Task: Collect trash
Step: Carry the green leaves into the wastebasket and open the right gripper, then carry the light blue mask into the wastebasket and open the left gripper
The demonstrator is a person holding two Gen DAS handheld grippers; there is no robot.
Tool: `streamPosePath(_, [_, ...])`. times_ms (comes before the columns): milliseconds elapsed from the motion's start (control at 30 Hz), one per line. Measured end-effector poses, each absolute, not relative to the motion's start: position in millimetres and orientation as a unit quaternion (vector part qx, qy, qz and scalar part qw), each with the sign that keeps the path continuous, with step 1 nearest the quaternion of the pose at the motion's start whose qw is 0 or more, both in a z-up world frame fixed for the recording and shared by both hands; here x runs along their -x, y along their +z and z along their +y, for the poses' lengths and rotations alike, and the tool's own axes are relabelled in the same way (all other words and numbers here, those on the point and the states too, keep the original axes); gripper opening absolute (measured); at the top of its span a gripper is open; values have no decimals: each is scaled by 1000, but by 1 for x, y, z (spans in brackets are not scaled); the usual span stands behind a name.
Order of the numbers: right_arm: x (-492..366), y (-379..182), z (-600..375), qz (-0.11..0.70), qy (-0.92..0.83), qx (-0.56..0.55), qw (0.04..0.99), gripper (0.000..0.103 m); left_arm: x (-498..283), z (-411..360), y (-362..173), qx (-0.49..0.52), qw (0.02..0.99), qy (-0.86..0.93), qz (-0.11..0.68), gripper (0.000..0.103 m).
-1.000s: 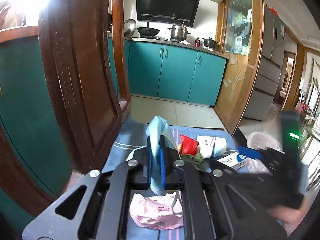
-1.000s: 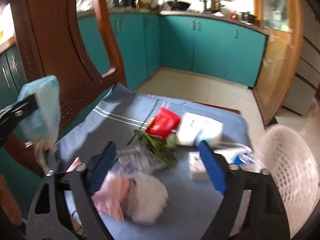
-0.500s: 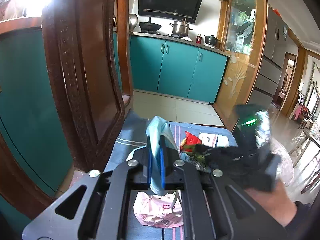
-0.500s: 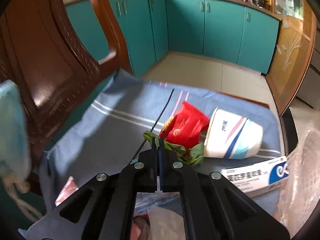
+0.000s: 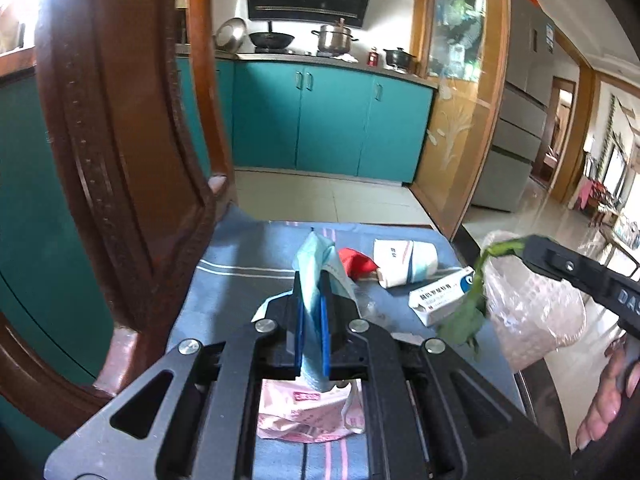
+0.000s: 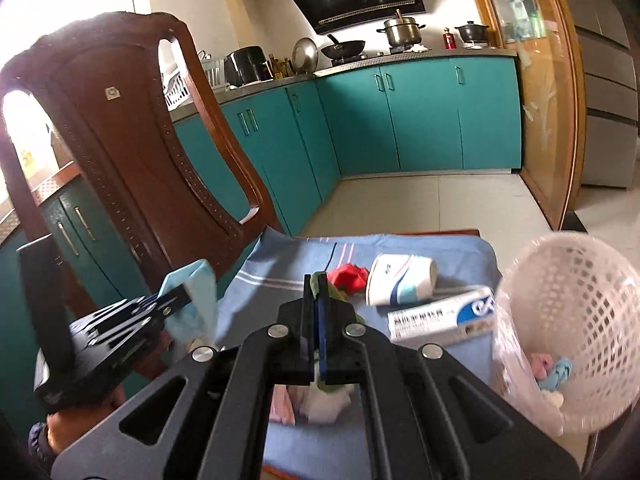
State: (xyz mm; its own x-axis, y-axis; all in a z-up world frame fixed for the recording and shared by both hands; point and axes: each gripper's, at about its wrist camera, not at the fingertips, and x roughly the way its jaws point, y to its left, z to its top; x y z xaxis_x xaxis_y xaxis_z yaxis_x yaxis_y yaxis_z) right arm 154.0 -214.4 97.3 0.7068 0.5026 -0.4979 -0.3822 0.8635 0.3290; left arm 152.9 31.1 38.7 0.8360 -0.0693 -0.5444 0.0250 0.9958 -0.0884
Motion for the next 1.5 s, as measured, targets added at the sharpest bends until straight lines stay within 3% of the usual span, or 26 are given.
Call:
streamPosePath(1100, [-146, 74, -225, 326, 243, -107, 907, 2, -152, 6, 25, 10, 951, -46, 307, 8])
streamPosePath(1500, [-158, 113, -295, 262, 168, -146, 939, 2, -152, 5, 24, 9, 950, -47, 309, 9])
